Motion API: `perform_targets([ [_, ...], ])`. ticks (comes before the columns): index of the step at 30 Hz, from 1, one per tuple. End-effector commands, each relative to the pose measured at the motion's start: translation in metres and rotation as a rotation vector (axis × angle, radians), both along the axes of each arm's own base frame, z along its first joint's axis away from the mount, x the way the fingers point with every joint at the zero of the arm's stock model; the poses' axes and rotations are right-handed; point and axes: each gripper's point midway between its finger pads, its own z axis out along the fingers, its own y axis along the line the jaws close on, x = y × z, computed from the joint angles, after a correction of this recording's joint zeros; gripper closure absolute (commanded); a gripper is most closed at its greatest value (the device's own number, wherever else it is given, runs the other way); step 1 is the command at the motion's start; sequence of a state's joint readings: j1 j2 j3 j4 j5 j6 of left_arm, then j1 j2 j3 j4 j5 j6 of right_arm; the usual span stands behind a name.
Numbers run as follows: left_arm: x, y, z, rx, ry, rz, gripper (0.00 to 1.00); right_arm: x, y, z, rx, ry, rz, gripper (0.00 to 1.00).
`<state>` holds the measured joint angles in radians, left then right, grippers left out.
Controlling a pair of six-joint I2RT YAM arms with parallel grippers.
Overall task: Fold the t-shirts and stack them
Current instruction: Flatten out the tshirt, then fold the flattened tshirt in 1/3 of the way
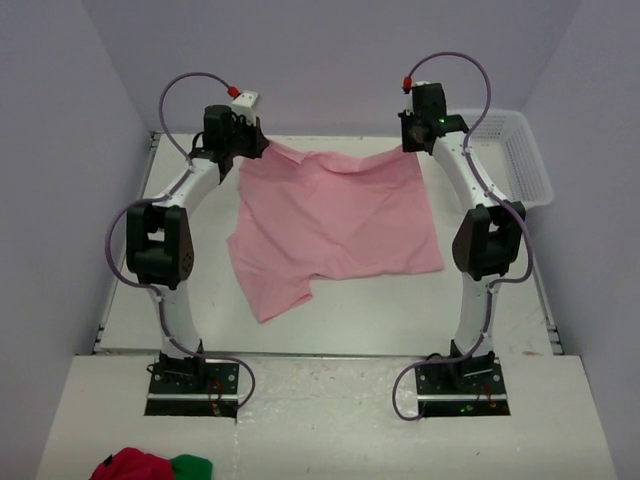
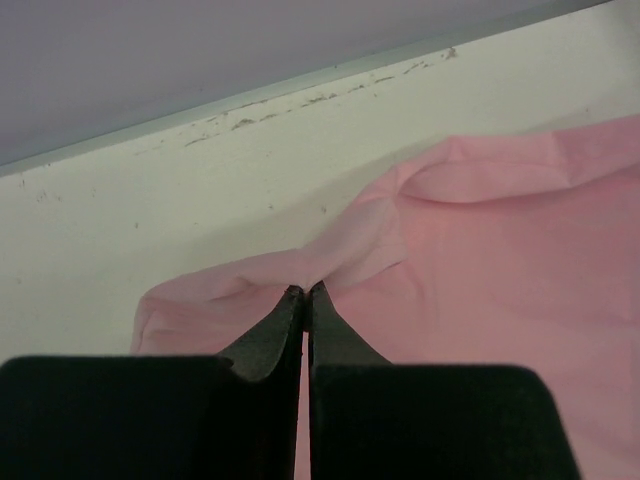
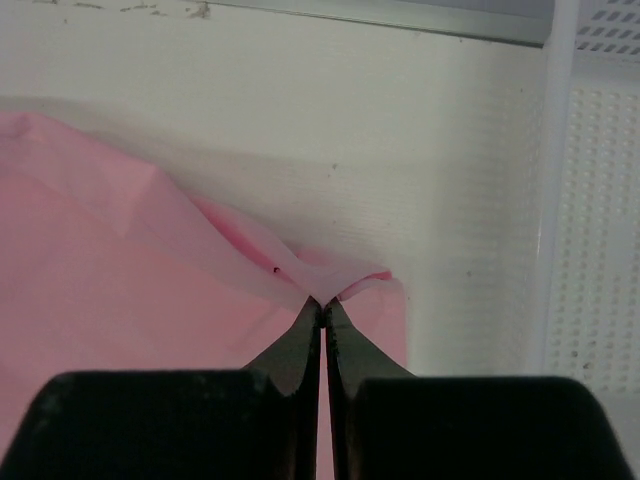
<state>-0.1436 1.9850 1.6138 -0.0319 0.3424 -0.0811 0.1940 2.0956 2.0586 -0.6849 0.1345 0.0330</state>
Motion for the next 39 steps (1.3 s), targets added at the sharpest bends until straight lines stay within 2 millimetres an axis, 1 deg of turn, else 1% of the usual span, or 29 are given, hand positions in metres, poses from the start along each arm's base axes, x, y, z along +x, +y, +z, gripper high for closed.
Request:
perform_targets([
  [1,0.028,0.007,0.031,0.011,-0.134,-0.002,1.00,0.024,-0.019,0.012,-0.018,-0.051,-0.032,1.00],
  [2,0.031,0.009,0.030,0.008,-0.136,0.002,1.00,0.027,-0.031,0.010,-0.030,-0.049,-0.066,1.00],
  [3,0.034,0.009,0.033,0.005,-0.146,0.003,1.00,0.031,-0.037,0.011,-0.031,-0.057,-0.084,1.00],
  [4,0.038,0.011,0.031,0.008,-0.149,0.015,1.00,0.035,-0.042,0.004,-0.032,-0.048,-0.096,1.00],
  [6,0.045,0.012,0.031,0.018,-0.152,0.022,1.00,0.043,-0.066,0.001,-0.042,-0.054,-0.159,1.00],
  [7,0.048,0.013,0.031,0.022,-0.155,0.031,1.00,0.045,-0.068,0.001,-0.046,-0.058,-0.174,1.00],
  [9,0.050,0.015,0.035,0.028,-0.164,0.036,1.00,0.049,-0.085,0.004,-0.047,-0.073,-0.225,1.00],
  [10,0.049,0.017,0.038,0.029,-0.170,0.039,1.00,0.051,-0.089,-0.001,-0.041,-0.066,-0.224,1.00],
  [12,0.049,0.019,0.038,0.035,-0.172,0.047,1.00,0.054,-0.099,0.000,-0.059,-0.078,-0.233,1.00],
  [13,0.050,0.021,0.037,0.038,-0.171,0.052,1.00,0.056,-0.102,-0.006,-0.061,-0.068,-0.229,1.00],
  [15,0.051,0.021,0.034,0.038,-0.165,0.051,1.00,0.061,-0.099,-0.005,-0.050,-0.074,-0.209,1.00],
  [17,0.053,0.021,0.032,0.035,-0.159,0.049,1.00,0.065,-0.096,-0.012,-0.043,-0.066,-0.185,1.00],
  [18,0.052,0.017,0.027,0.025,-0.146,0.030,1.00,0.066,-0.095,-0.014,-0.043,-0.062,-0.178,1.00],
  [20,0.050,0.010,0.022,0.006,-0.133,0.001,1.00,0.067,-0.096,-0.021,-0.048,-0.049,-0.182,1.00],
  [24,0.042,0.005,0.012,-0.026,-0.097,-0.022,1.00,0.065,-0.096,-0.025,-0.050,-0.038,-0.182,1.00],
  [25,0.038,0.004,0.006,-0.033,-0.078,-0.023,1.00,0.065,-0.097,-0.027,-0.050,-0.037,-0.183,1.00],
  [26,0.034,0.001,0.007,-0.048,-0.072,-0.038,1.00,0.065,-0.097,-0.026,-0.050,-0.037,-0.183,1.00],
  [28,0.025,-0.001,-0.003,-0.061,-0.037,-0.045,1.00,0.064,-0.095,-0.029,-0.047,-0.027,-0.177,1.00],
  [29,0.021,-0.002,0.002,-0.073,-0.035,-0.042,1.00,0.063,-0.095,-0.030,-0.046,-0.022,-0.175,1.00],
  [30,0.015,-0.001,-0.007,-0.077,-0.008,-0.037,1.00,0.063,-0.095,-0.032,-0.049,-0.018,-0.178,1.00],
  [31,0.009,-0.003,-0.002,-0.090,-0.003,-0.031,1.00,0.061,-0.096,-0.034,-0.054,-0.006,-0.183,1.00],
  [32,0.002,-0.004,-0.009,-0.095,0.023,-0.028,1.00,0.060,-0.097,-0.036,-0.051,-0.002,-0.194,1.00],
  [33,-0.002,-0.006,-0.010,-0.103,0.033,-0.029,1.00,0.058,-0.097,-0.036,-0.047,0.002,-0.198,1.00],
  [34,-0.008,-0.009,-0.002,-0.125,0.038,-0.021,1.00,0.057,-0.097,-0.035,-0.043,0.004,-0.210,1.00],
  [35,-0.013,-0.011,-0.001,-0.129,0.044,-0.017,1.00,0.053,-0.096,-0.033,-0.035,0.013,-0.211,1.00],
  [36,-0.020,-0.013,-0.008,-0.125,0.068,-0.011,1.00,0.051,-0.095,-0.034,-0.027,0.021,-0.210,1.00],
  [37,-0.026,-0.014,-0.001,-0.124,0.066,0.012,1.00,0.049,-0.093,-0.035,-0.014,0.024,-0.219,1.00],
  [38,-0.030,-0.015,-0.001,-0.122,0.070,0.022,1.00,0.046,-0.093,-0.034,-0.013,0.029,-0.221,1.00],
  [39,-0.036,-0.015,-0.007,-0.117,0.090,0.034,1.00,0.042,-0.094,-0.033,-0.008,0.035,-0.230,1.00],
])
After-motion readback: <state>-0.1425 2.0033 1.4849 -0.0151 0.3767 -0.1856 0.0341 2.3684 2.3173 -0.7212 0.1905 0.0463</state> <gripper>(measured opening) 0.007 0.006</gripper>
